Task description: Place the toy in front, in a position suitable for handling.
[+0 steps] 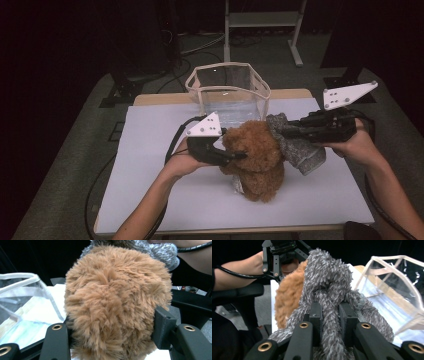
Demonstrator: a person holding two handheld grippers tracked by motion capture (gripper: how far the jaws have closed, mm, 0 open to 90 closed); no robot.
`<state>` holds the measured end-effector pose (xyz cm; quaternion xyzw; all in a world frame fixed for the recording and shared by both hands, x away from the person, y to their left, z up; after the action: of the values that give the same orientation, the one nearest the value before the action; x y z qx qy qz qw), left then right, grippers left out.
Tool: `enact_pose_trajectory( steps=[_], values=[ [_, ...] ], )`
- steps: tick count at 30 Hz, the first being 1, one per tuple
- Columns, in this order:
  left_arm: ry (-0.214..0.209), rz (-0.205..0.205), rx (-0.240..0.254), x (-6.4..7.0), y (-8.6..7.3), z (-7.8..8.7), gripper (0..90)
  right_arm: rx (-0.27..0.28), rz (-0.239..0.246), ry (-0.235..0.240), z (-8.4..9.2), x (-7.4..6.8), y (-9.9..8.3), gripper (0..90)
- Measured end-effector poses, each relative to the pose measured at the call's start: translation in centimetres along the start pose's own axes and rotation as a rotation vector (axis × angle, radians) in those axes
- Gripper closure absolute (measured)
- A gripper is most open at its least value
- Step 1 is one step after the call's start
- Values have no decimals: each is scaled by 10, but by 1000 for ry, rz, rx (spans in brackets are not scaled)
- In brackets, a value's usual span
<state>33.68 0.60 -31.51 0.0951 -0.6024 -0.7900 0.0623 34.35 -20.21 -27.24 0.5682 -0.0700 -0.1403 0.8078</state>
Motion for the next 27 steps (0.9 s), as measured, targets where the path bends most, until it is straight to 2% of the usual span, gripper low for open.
enact_pose_trajectory(
  steps=[2,3,4,6,9,10,11,12,13,14,15,16,17,18,19,21,25,26,27],
  values=[
    [1,0,-3,0,-1,3,387,13,-8,11,-3,0,-1,750],
    [2,-1,-10,-1,-4,8,377,28,-17,38,-14,-1,-3,750],
    [8,-1,-14,-2,-6,12,377,28,-17,38,-14,-1,-3,750],
    [13,12,-22,-4,-16,29,338,38,-11,67,-35,-5,-3,750],
    [17,32,-34,-5,-29,48,298,40,1,94,-53,-9,0,751],
    [17,32,-34,-5,-29,48,289,40,1,94,-53,-9,0,751],
    [18,42,-40,-6,-34,54,280,26,23,106,-71,-15,2,750],
    [18,44,-46,-7,-43,66,275,15,36,112,-78,-18,2,751],
    [18,44,-46,-7,-43,66,271,15,36,112,-78,-18,2,751],
    [25,58,-55,-7,-55,80,268,3,64,120,-94,-23,1,751],
    [32,61,-56,-8,-60,86,266,-5,72,127,-102,-25,0,751],
    [32,61,-56,-8,-60,86,264,-5,72,127,-102,-25,0,751],
    [40,75,-70,-7,-71,95,261,-21,84,130,-116,-27,-5,752],
    [40,75,-70,-7,-71,95,260,-21,84,130,-116,-27,-5,752],
    [44,88,-79,-7,-81,102,259,-46,88,134,-128,-29,-13,752],
    [51,99,-87,-7,-92,110,260,-66,87,142,-139,-30,-22,752],
    [60,117,-107,-5,-111,122,261,-101,74,143,-154,-28,-41,751],
    [60,117,-107,-5,-111,122,261,-101,74,143,-154,-28,-41,751],
    [70,131,-110,-5,-119,125,261,-105,50,158,-160,-28,-50,752]
  ],
)
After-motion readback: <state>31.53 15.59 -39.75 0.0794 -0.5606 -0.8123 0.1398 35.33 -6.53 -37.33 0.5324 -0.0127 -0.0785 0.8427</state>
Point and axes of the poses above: each handheld gripper's, and its own axes: z roughly backward along the jaws, y roughly out of its top, x roughly to its right, the point moved 7 cm from there along -z, roughly forward along the jaws, and after that the axes turned 7 degrees about x, right-handed, at the moved point
